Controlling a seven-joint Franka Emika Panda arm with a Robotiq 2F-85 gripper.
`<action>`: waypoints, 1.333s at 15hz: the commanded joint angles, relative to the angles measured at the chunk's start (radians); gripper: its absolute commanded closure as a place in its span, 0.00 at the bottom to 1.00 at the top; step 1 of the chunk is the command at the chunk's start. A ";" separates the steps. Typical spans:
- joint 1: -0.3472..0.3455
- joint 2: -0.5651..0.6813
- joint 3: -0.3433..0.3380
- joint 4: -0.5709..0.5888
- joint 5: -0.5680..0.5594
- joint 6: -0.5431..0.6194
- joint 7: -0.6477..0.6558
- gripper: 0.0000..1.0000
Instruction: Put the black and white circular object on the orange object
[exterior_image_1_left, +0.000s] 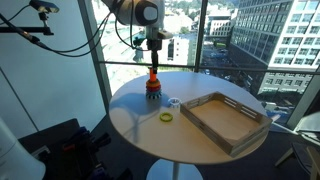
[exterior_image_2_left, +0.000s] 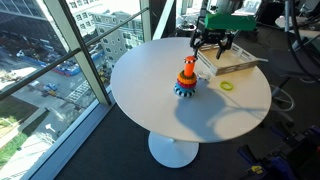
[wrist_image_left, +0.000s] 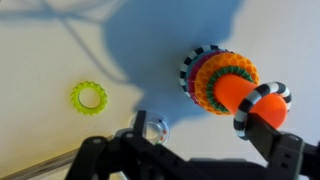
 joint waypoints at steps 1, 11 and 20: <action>-0.002 -0.010 -0.001 -0.007 0.005 -0.032 0.018 0.00; -0.002 -0.053 0.008 -0.034 0.012 0.003 -0.005 0.00; -0.004 -0.080 0.013 -0.043 0.005 -0.024 0.005 0.00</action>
